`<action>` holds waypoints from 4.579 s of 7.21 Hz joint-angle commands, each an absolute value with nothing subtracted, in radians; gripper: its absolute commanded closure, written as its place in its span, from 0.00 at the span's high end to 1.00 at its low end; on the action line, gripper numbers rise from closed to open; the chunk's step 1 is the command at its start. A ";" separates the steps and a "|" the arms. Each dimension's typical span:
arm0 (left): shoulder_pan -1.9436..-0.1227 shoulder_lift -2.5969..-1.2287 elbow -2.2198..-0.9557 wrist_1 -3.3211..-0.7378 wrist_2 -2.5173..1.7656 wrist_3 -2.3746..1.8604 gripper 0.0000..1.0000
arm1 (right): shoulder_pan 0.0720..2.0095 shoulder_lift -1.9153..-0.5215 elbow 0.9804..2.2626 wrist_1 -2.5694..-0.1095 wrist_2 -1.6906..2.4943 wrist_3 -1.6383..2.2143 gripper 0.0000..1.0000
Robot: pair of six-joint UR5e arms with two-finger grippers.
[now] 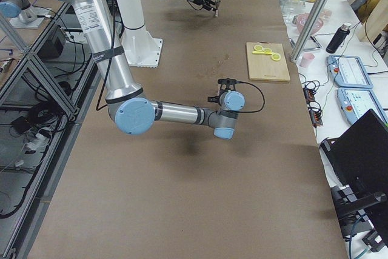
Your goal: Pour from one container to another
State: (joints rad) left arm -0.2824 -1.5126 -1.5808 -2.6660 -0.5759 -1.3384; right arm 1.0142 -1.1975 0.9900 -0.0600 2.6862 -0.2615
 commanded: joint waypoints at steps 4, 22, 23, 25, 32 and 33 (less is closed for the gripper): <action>-0.282 -1.529 -1.551 -2.672 -0.548 -1.345 0.90 | 1.011 -1.134 0.913 -0.054 2.697 -0.302 0.95; -0.233 -1.846 -1.591 -2.856 -0.656 -0.734 0.00 | 0.973 -1.114 0.815 0.184 2.654 -0.282 0.99; -0.215 -1.891 -1.574 -2.855 -0.699 -0.633 0.00 | 0.971 -1.111 0.799 0.205 2.652 -0.266 0.99; -0.209 -1.986 -1.540 -2.853 -0.811 -0.559 0.00 | 0.971 -1.083 0.762 0.225 2.652 -0.250 0.99; -0.256 -2.042 -1.529 -2.881 -1.006 -0.408 0.00 | 0.947 -1.049 0.747 0.225 2.626 -0.250 0.98; -0.271 -2.039 -1.523 -2.894 -1.041 -0.405 0.00 | 0.942 -1.046 0.742 0.224 2.619 -0.250 0.98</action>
State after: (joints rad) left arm -0.2556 -2.0403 -1.5240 -2.8793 -0.9948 -0.4114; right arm 0.9487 -1.0519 0.7486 0.2252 2.6274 -0.2500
